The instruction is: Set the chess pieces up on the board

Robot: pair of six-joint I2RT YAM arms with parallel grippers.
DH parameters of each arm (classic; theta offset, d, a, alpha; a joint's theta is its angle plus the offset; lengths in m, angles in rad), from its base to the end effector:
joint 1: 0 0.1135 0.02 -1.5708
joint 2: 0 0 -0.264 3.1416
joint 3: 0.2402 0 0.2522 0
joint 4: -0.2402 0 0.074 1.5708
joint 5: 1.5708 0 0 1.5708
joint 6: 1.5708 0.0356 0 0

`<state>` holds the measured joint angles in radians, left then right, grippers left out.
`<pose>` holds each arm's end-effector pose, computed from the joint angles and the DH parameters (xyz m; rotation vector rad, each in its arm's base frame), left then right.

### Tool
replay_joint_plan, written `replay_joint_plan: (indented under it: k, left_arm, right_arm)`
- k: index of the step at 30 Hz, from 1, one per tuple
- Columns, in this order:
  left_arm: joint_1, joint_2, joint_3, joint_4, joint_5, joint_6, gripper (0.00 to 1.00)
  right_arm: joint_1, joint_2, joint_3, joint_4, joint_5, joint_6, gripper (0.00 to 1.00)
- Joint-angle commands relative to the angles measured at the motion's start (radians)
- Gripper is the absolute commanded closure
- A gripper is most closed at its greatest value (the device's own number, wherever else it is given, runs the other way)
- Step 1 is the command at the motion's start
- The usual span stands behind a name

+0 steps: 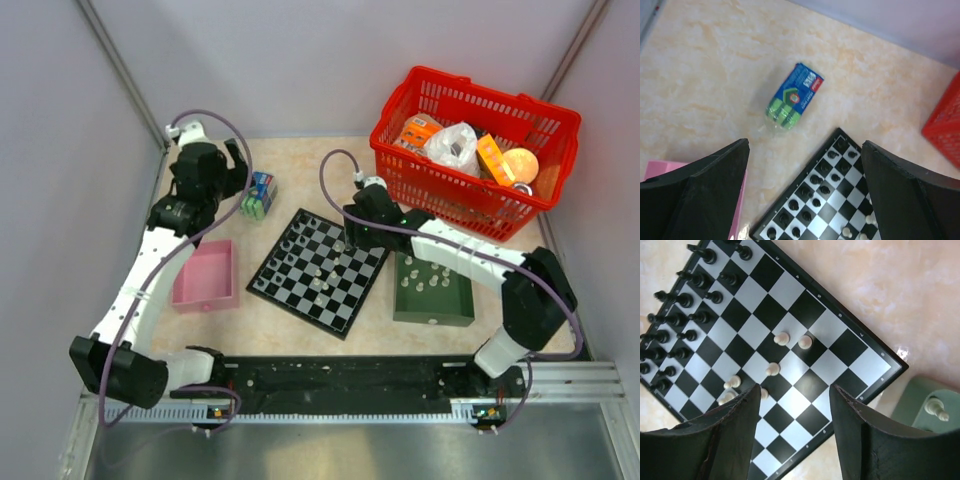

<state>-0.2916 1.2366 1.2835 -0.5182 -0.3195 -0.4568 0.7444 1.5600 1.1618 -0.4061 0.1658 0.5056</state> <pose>0.2631 -0.0673 0.3854 -0.3636 1.9866 -0.1487 0.2554 0.2273 0.2592 -0.2058 2.3899 0.4040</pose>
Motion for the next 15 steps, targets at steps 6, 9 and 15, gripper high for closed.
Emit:
replay_joint_plan:
  k: [6, 9, 15]
  left_arm:
    - [0.072, -0.111, -0.148, 0.172, 0.131, -0.034, 0.01]
    - [0.086, -0.138, -0.177, 0.153, 0.111, -0.002, 0.01]
    - [0.12, -0.166, -0.21, 0.15, 0.102, 0.009, 0.01]
  right_arm:
    - [0.018, 0.181, 0.133, -0.011, 0.058, -0.009, 0.49]
    - [0.016, 0.225, 0.157, -0.01, 0.055, -0.027, 0.52]
    - [0.015, 0.294, 0.2, -0.008, 0.043, -0.039, 0.53]
